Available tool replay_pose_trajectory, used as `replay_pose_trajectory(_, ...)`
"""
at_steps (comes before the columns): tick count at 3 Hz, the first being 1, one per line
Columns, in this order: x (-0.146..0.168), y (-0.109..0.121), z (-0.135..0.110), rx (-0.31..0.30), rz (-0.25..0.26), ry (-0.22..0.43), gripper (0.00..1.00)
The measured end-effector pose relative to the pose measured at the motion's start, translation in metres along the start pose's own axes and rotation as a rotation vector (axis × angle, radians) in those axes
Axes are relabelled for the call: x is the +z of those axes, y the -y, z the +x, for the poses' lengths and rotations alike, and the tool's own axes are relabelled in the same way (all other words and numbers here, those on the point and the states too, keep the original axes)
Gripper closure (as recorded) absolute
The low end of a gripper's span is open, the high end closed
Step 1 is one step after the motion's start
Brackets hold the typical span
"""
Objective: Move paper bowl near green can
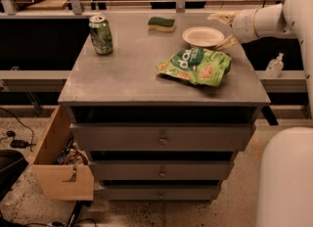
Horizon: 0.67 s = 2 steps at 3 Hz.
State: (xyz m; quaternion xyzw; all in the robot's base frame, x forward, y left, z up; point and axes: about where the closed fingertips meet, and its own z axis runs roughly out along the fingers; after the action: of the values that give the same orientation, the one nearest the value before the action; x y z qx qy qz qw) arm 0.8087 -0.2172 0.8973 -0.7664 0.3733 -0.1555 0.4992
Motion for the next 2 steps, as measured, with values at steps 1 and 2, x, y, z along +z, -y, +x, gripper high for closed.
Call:
replay_pose_trajectory(1, 0.0053, -0.004, -0.004, -0.004, -0.02, 0.023, 0.62)
replay_pose_trajectory(2, 0.005, -0.0055, -0.0064, -0.012, -0.038, 0.031, 0.86)
